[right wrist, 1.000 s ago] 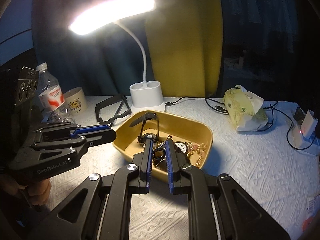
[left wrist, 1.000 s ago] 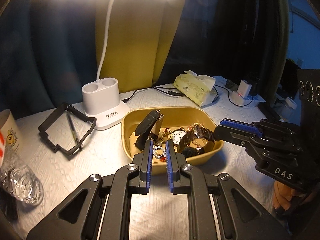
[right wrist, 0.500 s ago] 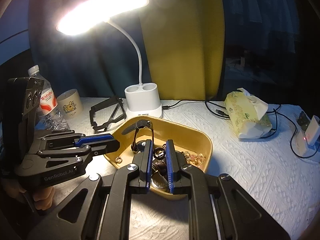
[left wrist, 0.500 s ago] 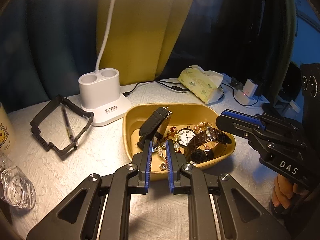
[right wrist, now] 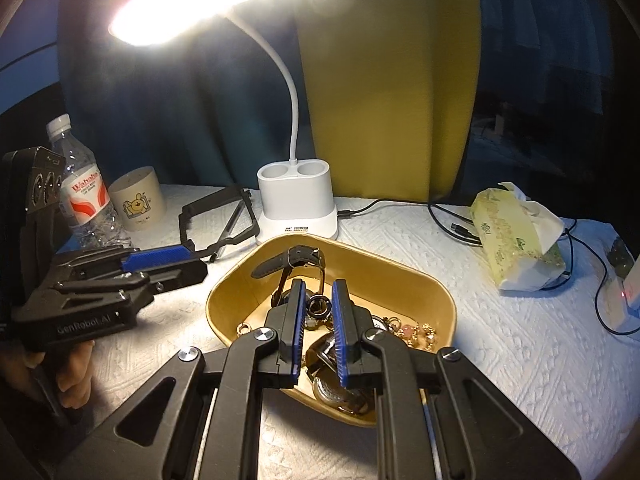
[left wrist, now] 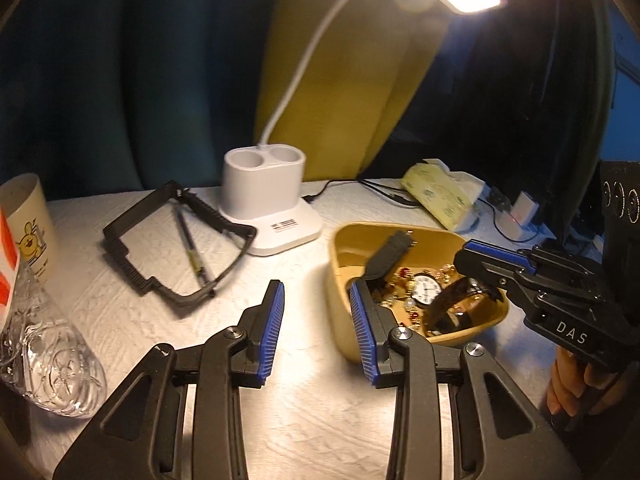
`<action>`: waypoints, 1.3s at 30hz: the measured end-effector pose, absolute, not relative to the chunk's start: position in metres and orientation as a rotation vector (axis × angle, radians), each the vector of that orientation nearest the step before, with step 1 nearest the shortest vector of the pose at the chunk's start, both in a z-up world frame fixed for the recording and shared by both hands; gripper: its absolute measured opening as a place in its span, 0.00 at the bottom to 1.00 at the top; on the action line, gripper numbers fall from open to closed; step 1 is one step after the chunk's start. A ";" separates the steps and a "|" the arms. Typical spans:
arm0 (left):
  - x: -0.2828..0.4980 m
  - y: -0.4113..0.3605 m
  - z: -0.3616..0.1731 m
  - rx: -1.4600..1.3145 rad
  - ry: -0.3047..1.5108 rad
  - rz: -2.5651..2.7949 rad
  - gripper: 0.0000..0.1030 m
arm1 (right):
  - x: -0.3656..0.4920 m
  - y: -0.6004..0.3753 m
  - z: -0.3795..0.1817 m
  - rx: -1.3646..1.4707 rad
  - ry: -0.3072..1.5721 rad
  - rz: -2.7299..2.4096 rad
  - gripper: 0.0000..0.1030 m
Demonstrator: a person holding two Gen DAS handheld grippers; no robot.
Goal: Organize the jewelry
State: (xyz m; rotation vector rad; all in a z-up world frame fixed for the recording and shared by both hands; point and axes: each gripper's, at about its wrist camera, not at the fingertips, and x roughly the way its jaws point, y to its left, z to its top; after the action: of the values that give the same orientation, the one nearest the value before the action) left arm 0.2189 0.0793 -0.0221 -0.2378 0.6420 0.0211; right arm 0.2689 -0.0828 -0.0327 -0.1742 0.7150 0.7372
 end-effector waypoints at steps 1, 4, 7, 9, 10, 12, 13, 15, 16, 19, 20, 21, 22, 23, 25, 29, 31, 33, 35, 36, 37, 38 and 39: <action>0.219 0.081 -0.024 -0.233 0.643 0.024 0.36 | 0.269 -0.081 -0.034 -0.178 0.719 0.737 0.12; 0.219 0.086 -0.030 -0.204 0.662 0.054 0.36 | 0.270 -0.073 -0.039 -0.206 0.736 0.722 0.12; 0.217 0.090 -0.029 -0.221 0.655 0.044 0.36 | 0.270 -0.070 -0.043 -0.221 0.746 0.714 0.12; 0.216 0.092 -0.027 -0.223 0.649 0.045 0.36 | 0.270 -0.068 -0.045 -0.226 0.752 0.711 0.12; 0.216 0.093 -0.027 -0.226 0.648 0.046 0.36 | 0.270 -0.067 -0.046 -0.229 0.752 0.710 0.13; 0.214 0.093 -0.026 -0.229 0.646 0.048 0.36 | 0.269 -0.065 -0.046 -0.231 0.749 0.708 0.13; 0.213 0.093 -0.026 -0.229 0.644 0.049 0.36 | 0.269 -0.065 -0.045 -0.234 0.747 0.706 0.13; 0.212 0.094 -0.024 -0.231 0.639 0.050 0.36 | 0.269 -0.064 -0.045 -0.240 0.747 0.705 0.13; 0.211 0.094 -0.023 -0.231 0.635 0.049 0.36 | 0.268 -0.064 -0.044 -0.241 0.748 0.705 0.13; 0.210 0.092 -0.020 -0.228 0.630 0.046 0.36 | 0.267 -0.066 -0.041 -0.239 0.744 0.701 0.14; 0.209 0.090 -0.020 -0.226 0.629 0.045 0.36 | 0.267 -0.067 -0.040 -0.239 0.742 0.699 0.14; 0.209 0.089 -0.019 -0.223 0.628 0.042 0.36 | 0.266 -0.068 -0.039 -0.240 0.740 0.697 0.14; 0.208 0.088 -0.018 -0.220 0.627 0.040 0.36 | 0.265 -0.069 -0.037 -0.239 0.738 0.693 0.14; 0.207 0.087 -0.017 -0.218 0.626 0.038 0.36 | 0.264 -0.070 -0.035 -0.238 0.736 0.692 0.14; 0.204 0.084 -0.014 -0.212 0.621 0.034 0.36 | 0.261 -0.072 -0.033 -0.239 0.732 0.689 0.14; 0.198 0.078 -0.009 -0.199 0.612 0.025 0.36 | 0.254 -0.076 -0.027 -0.238 0.729 0.682 0.15; 0.193 0.074 -0.005 -0.191 0.605 0.021 0.36 | 0.251 -0.078 -0.025 -0.237 0.727 0.679 0.15; 0.188 0.070 -0.001 -0.185 0.598 0.017 0.36 | 0.246 -0.080 -0.022 -0.236 0.722 0.676 0.15; 0.183 0.066 0.002 -0.181 0.593 0.014 0.36 | 0.241 -0.083 -0.019 -0.235 0.717 0.672 0.15; 0.181 0.064 0.003 -0.179 0.591 0.012 0.36 | 0.238 -0.085 -0.017 -0.234 0.714 0.667 0.15; 0.178 0.063 0.005 -0.177 0.588 0.010 0.36 | 0.236 -0.087 -0.016 -0.234 0.713 0.662 0.15; 0.176 0.061 0.006 -0.174 0.585 0.008 0.36 | 0.233 -0.089 -0.015 -0.235 0.712 0.656 0.15; 0.173 0.059 0.008 -0.171 0.582 0.008 0.36 | 0.231 -0.090 -0.014 -0.235 0.711 0.653 0.15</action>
State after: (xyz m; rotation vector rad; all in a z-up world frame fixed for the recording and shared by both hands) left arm 0.1728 0.0593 0.0081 -0.1714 0.5816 0.0081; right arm 0.2307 -0.0904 -0.0138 -0.2345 0.7114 0.6526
